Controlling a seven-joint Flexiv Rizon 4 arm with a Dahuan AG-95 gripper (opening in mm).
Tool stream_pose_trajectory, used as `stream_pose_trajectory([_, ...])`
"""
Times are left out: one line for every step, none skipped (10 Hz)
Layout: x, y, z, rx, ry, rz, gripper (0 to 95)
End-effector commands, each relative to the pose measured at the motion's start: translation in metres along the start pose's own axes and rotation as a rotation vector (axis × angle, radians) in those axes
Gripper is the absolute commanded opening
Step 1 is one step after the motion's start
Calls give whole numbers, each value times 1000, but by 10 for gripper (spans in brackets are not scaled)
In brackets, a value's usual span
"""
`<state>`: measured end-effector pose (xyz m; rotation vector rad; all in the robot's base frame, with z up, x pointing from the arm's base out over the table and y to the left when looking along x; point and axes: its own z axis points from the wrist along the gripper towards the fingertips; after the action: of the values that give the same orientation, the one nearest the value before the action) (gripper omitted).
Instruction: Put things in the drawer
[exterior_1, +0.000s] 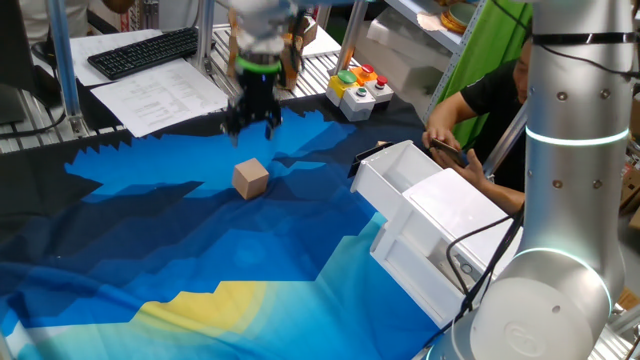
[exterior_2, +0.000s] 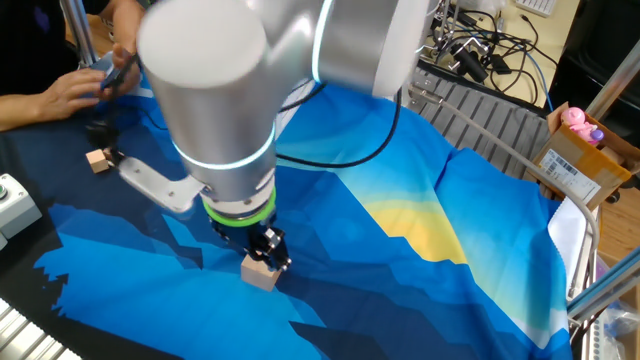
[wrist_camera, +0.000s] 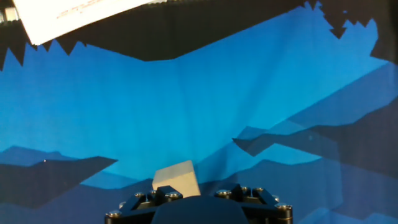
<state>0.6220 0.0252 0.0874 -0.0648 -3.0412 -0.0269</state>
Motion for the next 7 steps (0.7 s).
stream_pose_trajectory([2,10,15,11,1,4,760])
stream_pose_trajectory([4,9,17,20,4,-20,760])
stream_pose_trajectory([4,8,18,19,6,-29,760])
stream_pose_trajectory([6,8,19,19,6,-36,760])
stream_pose_trajectory([8,7,20,18,1,-33,760])
stream_pose_trajectory([8,7,20,18,-1,-27,760])
stream_pose_trajectory([8,7,20,18,-1,-26,760])
